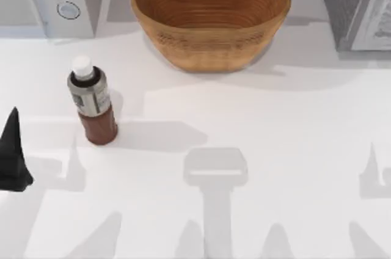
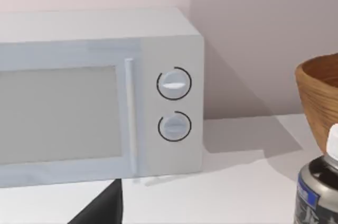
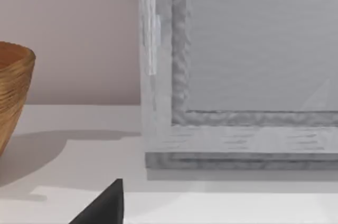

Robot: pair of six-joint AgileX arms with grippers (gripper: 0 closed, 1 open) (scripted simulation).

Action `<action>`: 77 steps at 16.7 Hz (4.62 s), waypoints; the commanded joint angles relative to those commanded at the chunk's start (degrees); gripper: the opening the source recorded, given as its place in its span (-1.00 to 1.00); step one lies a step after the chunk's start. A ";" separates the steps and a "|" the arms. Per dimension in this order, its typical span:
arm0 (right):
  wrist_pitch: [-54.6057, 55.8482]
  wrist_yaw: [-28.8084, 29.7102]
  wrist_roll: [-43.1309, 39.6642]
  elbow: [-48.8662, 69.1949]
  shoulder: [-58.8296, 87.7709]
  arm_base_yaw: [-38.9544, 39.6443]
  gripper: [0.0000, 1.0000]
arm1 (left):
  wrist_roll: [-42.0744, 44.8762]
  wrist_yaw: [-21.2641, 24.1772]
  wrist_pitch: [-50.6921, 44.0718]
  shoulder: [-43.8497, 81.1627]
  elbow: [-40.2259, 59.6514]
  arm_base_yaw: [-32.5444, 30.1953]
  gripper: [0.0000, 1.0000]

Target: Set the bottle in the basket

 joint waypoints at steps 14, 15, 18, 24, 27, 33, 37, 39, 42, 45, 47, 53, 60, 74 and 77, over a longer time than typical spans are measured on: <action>0.00 0.00 0.00 0.00 0.00 0.00 1.00 | 7.06 38.00 54.77 76.88 11.61 7.70 1.00; 0.00 0.00 0.00 0.00 0.00 0.00 1.00 | 7.52 40.22 57.94 81.40 12.31 8.07 1.00; 0.00 0.00 0.00 0.00 0.00 0.00 1.00 | 8.61 45.53 65.35 91.75 13.98 8.87 1.00; 0.00 0.00 0.00 0.00 0.00 0.00 1.00 | 9.23 48.54 69.42 97.08 14.93 9.24 1.00; 0.00 0.00 0.00 0.00 0.00 0.00 1.00 | 9.13 48.26 69.29 97.04 14.87 8.83 1.00; 0.00 0.00 0.00 0.00 0.00 0.00 1.00 | 6.67 40.24 69.36 102.13 22.15 0.72 1.00; 0.00 0.00 0.00 0.00 0.00 0.00 1.00 | 5.78 36.59 69.20 104.41 25.31 -3.02 1.00; 0.00 0.00 0.00 0.00 0.00 0.00 1.00 | 5.78 36.59 69.20 104.41 25.31 -3.02 1.00; 0.00 0.00 0.00 0.00 0.00 0.00 1.00 | 5.78 36.59 69.20 104.41 25.31 -3.02 0.70; 0.00 0.00 0.00 0.00 0.00 0.00 1.00 | 5.78 36.59 69.20 104.41 25.31 -3.02 0.25; 0.00 0.00 0.00 0.00 0.00 0.00 1.00 | 5.78 36.59 69.20 104.41 25.31 -3.02 -0.06; 0.00 0.00 0.00 0.00 0.00 0.00 1.00 | 5.78 36.59 69.20 104.41 25.31 -3.02 -0.96; 0.00 0.00 0.00 0.00 0.00 0.00 1.00 | 5.78 36.59 69.20 104.41 25.31 -3.02 -1.00; 0.00 0.00 0.00 0.00 0.00 0.00 1.00 | 14.80 53.65 35.24 75.28 21.22 14.64 -1.00; 0.00 0.00 0.00 0.00 0.00 0.00 1.00 | 17.74 59.31 23.18 64.69 19.70 20.92 -1.00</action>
